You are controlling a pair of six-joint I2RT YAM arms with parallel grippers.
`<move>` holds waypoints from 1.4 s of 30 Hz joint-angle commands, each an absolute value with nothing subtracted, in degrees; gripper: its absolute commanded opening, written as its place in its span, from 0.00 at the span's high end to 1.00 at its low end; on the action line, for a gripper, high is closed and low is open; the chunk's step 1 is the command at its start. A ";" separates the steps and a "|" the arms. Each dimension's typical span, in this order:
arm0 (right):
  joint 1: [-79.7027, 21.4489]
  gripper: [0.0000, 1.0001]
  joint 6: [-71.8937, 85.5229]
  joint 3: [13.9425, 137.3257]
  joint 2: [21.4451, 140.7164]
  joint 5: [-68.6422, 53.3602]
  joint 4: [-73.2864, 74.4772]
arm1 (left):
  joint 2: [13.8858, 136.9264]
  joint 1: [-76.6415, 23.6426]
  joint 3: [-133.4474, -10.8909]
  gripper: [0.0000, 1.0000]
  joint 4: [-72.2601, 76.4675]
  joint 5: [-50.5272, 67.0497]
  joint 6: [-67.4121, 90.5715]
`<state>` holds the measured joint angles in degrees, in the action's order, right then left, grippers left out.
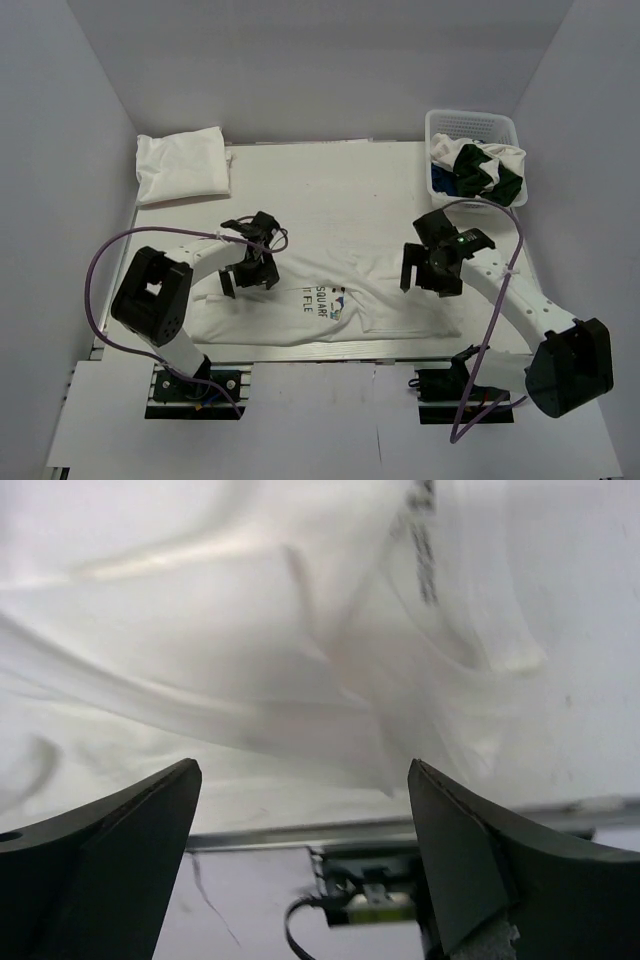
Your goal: Fold and stack the t-shirts
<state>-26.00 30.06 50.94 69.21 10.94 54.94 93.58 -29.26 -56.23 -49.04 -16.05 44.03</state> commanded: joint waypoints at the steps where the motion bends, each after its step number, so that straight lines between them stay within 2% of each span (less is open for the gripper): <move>1: -25.75 0.10 27.60 53.61 68.38 6.43 45.81 | 94.29 -26.29 -54.50 0.00 -47.99 -16.26 47.02; 11: -19.60 0.10 27.42 53.26 87.42 5.89 19.11 | 101.34 -18.03 -56.86 0.00 -42.10 -12.39 43.42; 15: -15.57 0.10 28.57 57.03 99.19 1.68 16.27 | 101.87 -15.83 -58.88 0.00 -41.58 -13.54 41.67; 21: -13.10 0.14 28.92 61.96 109.23 -1.58 12.05 | 105.37 -13.81 -62.57 0.00 -40.43 -11.43 39.46; 26: -12.31 0.11 24.62 76.09 117.13 6.67 17.12 | 106.61 -13.18 -64.25 0.00 -44.56 -13.53 40.59; 32: -12.66 0.11 22.59 100.24 133.39 1.87 27.14 | 98.91 -15.29 -55.93 0.00 -52.55 -8.28 44.99; 35: -12.22 0.13 23.29 109.21 137.71 -2.71 25.49 | 92.75 -15.29 -49.77 0.00 -57.71 -9.39 49.38; 41: -13.01 0.13 19.70 116.36 139.05 -7.37 21.37 | 80.60 -16.34 -50.35 0.00 -62.67 -12.74 54.32; 42: -13.44 0.10 17.95 116.89 137.22 -8.43 21.10 | 79.90 -16.35 -51.49 0.00 -62.06 -12.74 54.32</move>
<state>-13.67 23.07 114.43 137.58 -5.63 21.93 84.07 -15.94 -48.82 -59.09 -9.52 52.10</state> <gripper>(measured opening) 0.880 0.998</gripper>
